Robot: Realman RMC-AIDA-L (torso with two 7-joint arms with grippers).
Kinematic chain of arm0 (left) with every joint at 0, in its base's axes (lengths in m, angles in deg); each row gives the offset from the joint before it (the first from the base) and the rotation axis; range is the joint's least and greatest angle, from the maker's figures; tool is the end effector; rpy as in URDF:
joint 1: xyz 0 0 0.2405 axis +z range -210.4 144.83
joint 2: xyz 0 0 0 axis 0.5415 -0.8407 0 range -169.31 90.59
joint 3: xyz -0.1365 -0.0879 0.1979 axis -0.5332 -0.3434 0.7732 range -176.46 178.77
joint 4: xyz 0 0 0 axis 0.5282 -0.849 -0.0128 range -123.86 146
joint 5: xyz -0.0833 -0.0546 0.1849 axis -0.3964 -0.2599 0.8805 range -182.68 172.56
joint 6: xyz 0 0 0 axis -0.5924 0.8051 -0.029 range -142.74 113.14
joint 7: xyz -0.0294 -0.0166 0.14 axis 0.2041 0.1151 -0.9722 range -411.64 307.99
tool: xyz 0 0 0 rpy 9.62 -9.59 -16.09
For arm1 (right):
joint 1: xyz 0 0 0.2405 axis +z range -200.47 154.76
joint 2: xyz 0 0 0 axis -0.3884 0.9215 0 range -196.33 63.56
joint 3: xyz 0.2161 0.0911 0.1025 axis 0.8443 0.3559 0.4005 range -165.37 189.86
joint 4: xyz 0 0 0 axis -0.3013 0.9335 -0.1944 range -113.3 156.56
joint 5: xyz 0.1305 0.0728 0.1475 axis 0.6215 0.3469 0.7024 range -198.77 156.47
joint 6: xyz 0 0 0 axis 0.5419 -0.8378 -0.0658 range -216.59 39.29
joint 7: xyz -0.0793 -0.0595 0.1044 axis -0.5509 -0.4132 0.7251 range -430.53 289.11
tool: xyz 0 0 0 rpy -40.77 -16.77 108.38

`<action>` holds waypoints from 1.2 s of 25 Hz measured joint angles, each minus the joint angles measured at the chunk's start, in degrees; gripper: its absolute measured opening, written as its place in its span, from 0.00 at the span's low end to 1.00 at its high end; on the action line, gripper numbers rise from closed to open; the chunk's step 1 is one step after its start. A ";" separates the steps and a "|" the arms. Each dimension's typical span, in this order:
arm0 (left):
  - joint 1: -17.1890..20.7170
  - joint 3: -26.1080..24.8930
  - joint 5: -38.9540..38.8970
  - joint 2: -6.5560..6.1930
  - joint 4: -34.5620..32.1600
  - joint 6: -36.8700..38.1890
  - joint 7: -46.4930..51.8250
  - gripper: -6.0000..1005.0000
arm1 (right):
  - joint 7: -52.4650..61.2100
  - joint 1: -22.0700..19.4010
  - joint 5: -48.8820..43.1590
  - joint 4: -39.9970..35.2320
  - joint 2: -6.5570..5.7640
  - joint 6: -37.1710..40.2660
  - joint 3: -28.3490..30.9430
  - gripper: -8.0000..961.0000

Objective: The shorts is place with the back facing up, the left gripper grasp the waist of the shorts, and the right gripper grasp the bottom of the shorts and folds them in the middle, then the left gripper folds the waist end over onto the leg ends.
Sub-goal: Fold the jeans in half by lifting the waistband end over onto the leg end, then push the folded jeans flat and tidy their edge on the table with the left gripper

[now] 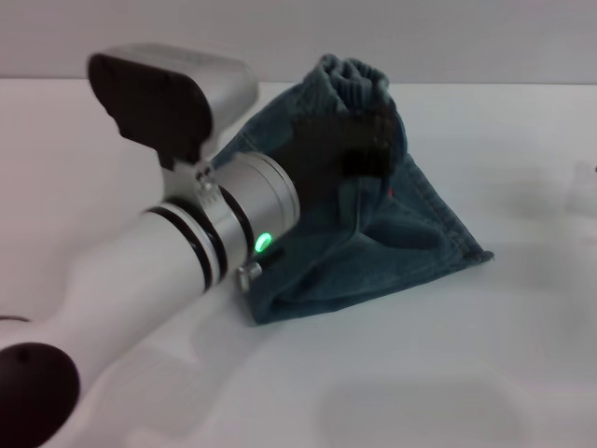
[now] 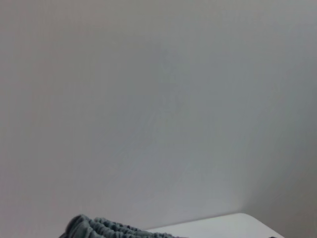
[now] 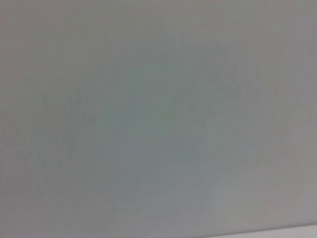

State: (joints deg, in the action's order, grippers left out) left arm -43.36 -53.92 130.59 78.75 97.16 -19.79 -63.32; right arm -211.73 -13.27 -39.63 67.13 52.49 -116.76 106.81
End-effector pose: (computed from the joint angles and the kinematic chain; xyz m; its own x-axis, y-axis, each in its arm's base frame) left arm -0.1018 0.3076 -0.0798 0.6302 0.3153 0.7096 0.7096 -0.6050 -0.3613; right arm 0.3382 0.3474 0.0260 0.6026 -0.2055 -0.7711 -0.7954 -0.0759 -0.6013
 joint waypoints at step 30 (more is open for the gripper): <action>-6.06 18.10 -0.18 0.17 -30.95 49.38 2.22 0.69 | -8.20 -1.63 -1.71 -10.69 0.39 -25.12 0.75 0.04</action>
State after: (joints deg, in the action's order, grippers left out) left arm -49.42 -35.82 130.41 78.93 66.22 29.59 -61.11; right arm -219.92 -14.90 -41.34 56.44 52.88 -141.88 107.56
